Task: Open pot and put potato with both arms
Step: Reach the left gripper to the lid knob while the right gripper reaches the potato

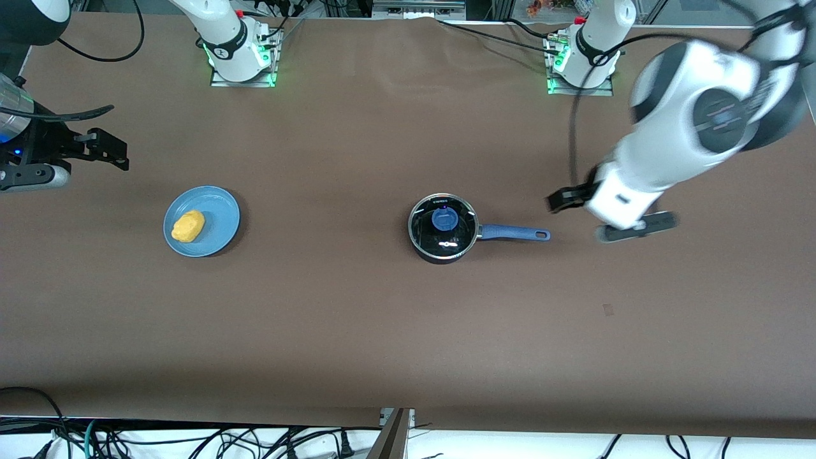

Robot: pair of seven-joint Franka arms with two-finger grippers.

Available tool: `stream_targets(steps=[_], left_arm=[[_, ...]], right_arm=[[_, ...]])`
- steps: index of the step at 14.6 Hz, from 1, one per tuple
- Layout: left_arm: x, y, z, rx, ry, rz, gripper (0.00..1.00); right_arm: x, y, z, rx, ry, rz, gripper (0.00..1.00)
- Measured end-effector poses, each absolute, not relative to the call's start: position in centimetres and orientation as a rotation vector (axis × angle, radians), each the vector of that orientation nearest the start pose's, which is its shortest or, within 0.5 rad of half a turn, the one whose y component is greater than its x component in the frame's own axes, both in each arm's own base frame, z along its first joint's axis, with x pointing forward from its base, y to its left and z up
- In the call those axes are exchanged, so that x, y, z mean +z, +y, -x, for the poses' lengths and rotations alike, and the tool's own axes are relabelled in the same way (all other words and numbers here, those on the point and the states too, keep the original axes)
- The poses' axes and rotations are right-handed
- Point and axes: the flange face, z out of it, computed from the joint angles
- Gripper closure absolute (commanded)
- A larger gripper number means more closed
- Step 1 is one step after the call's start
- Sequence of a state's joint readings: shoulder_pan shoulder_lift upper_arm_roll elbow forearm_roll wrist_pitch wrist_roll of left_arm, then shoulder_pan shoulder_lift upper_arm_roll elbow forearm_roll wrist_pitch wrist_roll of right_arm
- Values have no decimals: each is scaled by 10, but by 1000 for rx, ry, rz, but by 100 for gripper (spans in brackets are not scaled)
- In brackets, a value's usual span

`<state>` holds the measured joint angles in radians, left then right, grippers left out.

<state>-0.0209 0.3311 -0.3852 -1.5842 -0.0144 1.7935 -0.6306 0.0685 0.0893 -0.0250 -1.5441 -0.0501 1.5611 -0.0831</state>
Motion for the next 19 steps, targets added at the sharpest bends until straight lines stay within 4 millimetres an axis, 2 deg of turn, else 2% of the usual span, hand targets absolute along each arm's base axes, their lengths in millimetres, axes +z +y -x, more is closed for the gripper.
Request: stream_targets(steps=[2, 5, 7, 10, 12, 17, 19], left_arm=[[420, -271, -604, 288, -414, 3186, 0], [390, -312, -610, 266, -445, 3168, 0], [375, -335, -608, 230, -471, 3156, 0], [359, -364, -608, 147, -569, 3191, 0], [348, -382, -601, 141, -573, 3195, 0], [301, -427, -570, 78, -560, 3076, 0], [292, -432, -566, 90, -553, 3069, 0]], right_arm=[[579, 18, -582, 130, -198, 3184, 0], [570, 14, -586, 151, -185, 3184, 0], [561, 9, -590, 175, -168, 3184, 0], [528, -11, -601, 266, -116, 3178, 0], [508, -19, -607, 315, -97, 3173, 0], [491, -19, -613, 358, -97, 3168, 0], [480, -19, -617, 370, -88, 3167, 0]])
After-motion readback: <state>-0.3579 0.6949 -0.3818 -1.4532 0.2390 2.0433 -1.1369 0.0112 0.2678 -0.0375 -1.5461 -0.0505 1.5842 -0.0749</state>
